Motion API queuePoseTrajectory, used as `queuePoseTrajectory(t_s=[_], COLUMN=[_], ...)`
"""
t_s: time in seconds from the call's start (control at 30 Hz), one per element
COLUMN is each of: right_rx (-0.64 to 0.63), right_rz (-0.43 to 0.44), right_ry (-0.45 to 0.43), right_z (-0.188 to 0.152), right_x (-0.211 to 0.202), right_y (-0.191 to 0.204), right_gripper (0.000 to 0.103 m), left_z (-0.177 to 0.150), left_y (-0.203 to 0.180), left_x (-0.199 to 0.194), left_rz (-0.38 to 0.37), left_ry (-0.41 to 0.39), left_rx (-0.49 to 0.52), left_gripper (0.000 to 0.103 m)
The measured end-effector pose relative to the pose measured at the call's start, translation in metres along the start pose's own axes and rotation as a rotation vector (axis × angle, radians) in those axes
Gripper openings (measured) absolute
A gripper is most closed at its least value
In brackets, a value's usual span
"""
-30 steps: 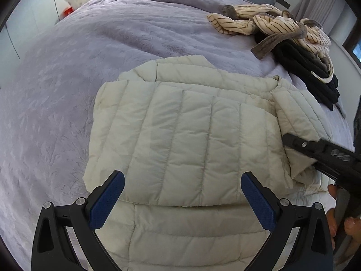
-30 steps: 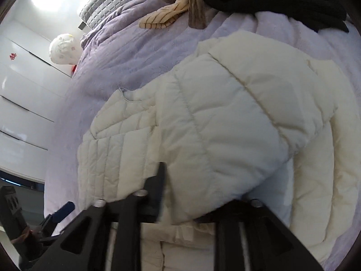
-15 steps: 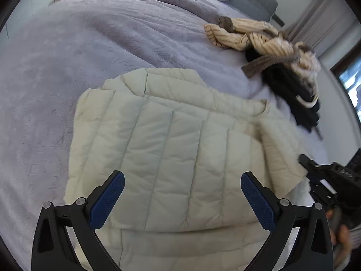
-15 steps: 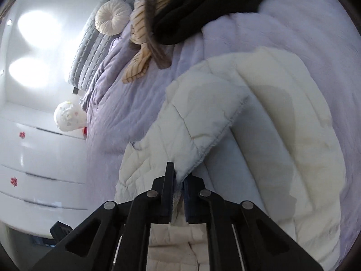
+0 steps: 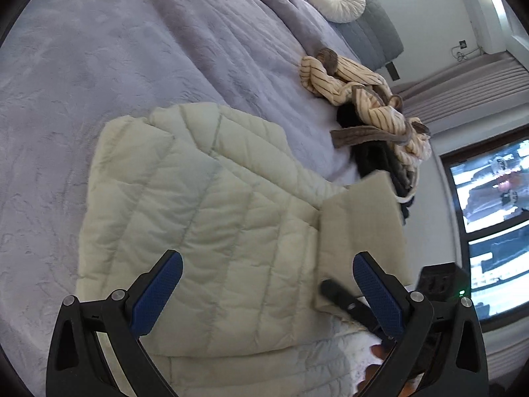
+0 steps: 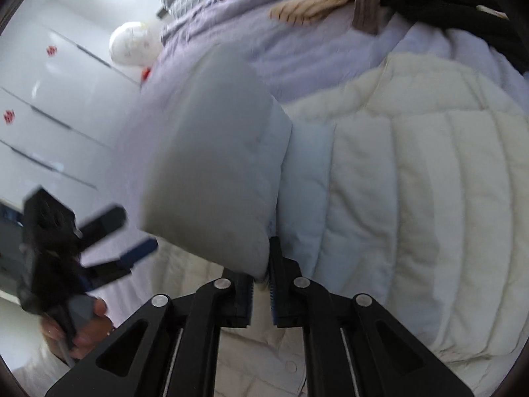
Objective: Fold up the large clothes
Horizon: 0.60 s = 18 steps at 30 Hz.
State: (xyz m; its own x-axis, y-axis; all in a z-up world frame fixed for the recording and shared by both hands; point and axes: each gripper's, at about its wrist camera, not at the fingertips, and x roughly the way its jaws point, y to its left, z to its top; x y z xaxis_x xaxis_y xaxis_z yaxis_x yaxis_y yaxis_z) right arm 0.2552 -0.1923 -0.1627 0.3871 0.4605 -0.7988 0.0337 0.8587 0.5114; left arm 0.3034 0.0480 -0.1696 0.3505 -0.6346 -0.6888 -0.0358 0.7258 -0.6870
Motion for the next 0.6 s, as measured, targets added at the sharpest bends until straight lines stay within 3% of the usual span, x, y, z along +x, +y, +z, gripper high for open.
queuePoseTrajectory(t_s=[0.03,0.07,0.1,0.3,0.47,0.6], right_rx=[-0.007,-0.017,-0.032,-0.033,0.076,0.216], right_rz=[-0.005,-0.007,-0.008,-0.021,-0.101,-0.049], right_ry=[0.007,0.011,0.005,-0.001,-0.104,-0.138], right_z=[-0.002,-0.003,-0.005,-0.009,-0.016,-0.030], right_x=[0.001,0.002,-0.001,-0.028,-0.072,-0.098], right_y=[0.001,0.004,0.008,0.012,-0.033,-0.075], right_gripper=[0.041,0.074,0.083,0.083,0.083,0.083], left_z=[0.000,0.001,0.002,0.005,0.003,0.003], left_y=[-0.001,-0.002,-0.004,-0.014,-0.028,-0.037], left_x=[0.002,0.004,0.007,0.023,0.048,0.066], left_rz=[-0.010,-0.023,-0.042,-0.070,-0.062,-0.033], left_ry=[0.005,0.012,0.024,0.064,0.136,0.149], left_rx=[0.003,0.004,0.001,0.015,0.057,0.072], left_gripper=[0.103,0.103,0.103,0.103,0.103,0.103])
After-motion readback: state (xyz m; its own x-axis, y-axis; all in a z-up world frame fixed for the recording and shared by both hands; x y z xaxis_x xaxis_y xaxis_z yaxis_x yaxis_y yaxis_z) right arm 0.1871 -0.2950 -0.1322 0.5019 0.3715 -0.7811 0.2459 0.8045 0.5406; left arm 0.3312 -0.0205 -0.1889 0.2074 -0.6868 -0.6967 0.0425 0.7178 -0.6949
